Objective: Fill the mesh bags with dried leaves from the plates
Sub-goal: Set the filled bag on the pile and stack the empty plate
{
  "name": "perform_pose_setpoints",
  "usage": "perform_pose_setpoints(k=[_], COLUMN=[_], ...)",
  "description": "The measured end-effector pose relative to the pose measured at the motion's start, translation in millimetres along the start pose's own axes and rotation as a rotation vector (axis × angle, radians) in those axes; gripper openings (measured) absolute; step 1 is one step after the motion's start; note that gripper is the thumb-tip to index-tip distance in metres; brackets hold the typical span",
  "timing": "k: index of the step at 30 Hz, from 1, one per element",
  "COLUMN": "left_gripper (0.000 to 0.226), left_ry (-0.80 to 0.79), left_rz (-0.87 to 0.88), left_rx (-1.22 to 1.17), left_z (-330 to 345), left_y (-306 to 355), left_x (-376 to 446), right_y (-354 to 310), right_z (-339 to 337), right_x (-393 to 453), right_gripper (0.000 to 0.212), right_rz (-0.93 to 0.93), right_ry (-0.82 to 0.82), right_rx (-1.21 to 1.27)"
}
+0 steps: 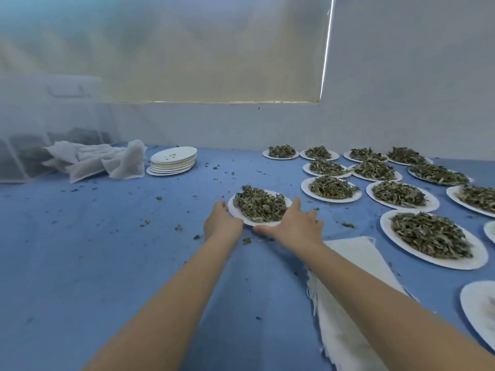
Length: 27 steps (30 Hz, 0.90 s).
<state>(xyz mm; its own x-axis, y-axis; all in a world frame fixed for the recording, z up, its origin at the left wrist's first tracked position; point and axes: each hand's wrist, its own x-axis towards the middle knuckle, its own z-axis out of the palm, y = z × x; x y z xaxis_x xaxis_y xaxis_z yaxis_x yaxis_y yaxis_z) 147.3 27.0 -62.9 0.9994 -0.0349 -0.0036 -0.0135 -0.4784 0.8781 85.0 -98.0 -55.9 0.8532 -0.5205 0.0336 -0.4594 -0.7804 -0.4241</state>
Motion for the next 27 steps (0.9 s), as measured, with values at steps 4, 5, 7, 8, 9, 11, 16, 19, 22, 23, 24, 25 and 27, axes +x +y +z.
perform_pose_setpoints(k=[4, 5, 7, 8, 9, 11, 16, 19, 22, 23, 24, 25, 27], left_gripper=[0.048, 0.05, 0.059, 0.063, 0.065, 0.062, 0.034, 0.031, 0.038, 0.038, 0.037, 0.036, 0.034], left_ry=[-0.035, -0.037, -0.022, 0.002, 0.032, 0.062, -0.231, -0.427, -0.531, -0.548, -0.555, -0.548, -0.519], left_rz=[0.027, 0.028, 0.059, 0.095, 0.15, 0.313, 0.602, 0.61, 0.585, 0.572, 0.562, 0.56, 0.569], left_rx=[0.189, 0.205, 0.193, 0.191, 0.199, 0.217, 0.23, 0.344, 0.587, 0.641, 0.668, 0.671, 0.635], left_z=[3.9, 4.1, 3.7, 3.4, 3.4, 5.2, 26.9, 46.1, 63.3, 67.3, 70.4, 72.4, 74.8], left_y=[-0.8, -0.7, 2.3, 5.9, 10.9, 27.0, 72.8, 82.4, 81.3, 80.3, 78.9, 77.8, 75.3], left_x=[2.2, 1.0, -6.6, -12.7, -19.3, -32.7, -69.8, -86.9, -93.3, -94.1, -94.5, -95.0, -95.5], right_y=[0.8, 0.4, -0.4, -0.8, -0.9, 1.5, 28.1, 56.4, 83.2, 90.5, 96.5, 101.8, 110.5], right_z=[1.6, 0.9, -3.0, -7.2, -13.1, -31.1, -81.6, -95.3, -104.0, -105.2, -105.8, -105.8, -104.8], right_x=[6.4, 7.6, 8.2, 6.6, 4.2, -1.9, -24.9, -33.9, -41.6, -43.6, -44.9, -45.3, -44.6], right_gripper=[0.124, 0.124, 0.125, 0.125, 0.121, 0.097, 0.034, 0.027, 0.036, 0.037, 0.036, 0.036, 0.035], right_rz=[-0.012, -0.024, -0.055, -0.078, -0.107, -0.194, -0.427, -0.422, -0.359, -0.345, -0.338, -0.337, -0.343], right_ry=[-0.062, -0.072, -0.089, -0.093, -0.09, -0.07, -0.04, -0.082, -0.149, -0.164, -0.174, -0.18, -0.174], right_rx=[-0.082, -0.093, -0.071, -0.055, -0.051, -0.099, -0.393, -0.508, -0.469, -0.435, -0.401, -0.368, -0.294])
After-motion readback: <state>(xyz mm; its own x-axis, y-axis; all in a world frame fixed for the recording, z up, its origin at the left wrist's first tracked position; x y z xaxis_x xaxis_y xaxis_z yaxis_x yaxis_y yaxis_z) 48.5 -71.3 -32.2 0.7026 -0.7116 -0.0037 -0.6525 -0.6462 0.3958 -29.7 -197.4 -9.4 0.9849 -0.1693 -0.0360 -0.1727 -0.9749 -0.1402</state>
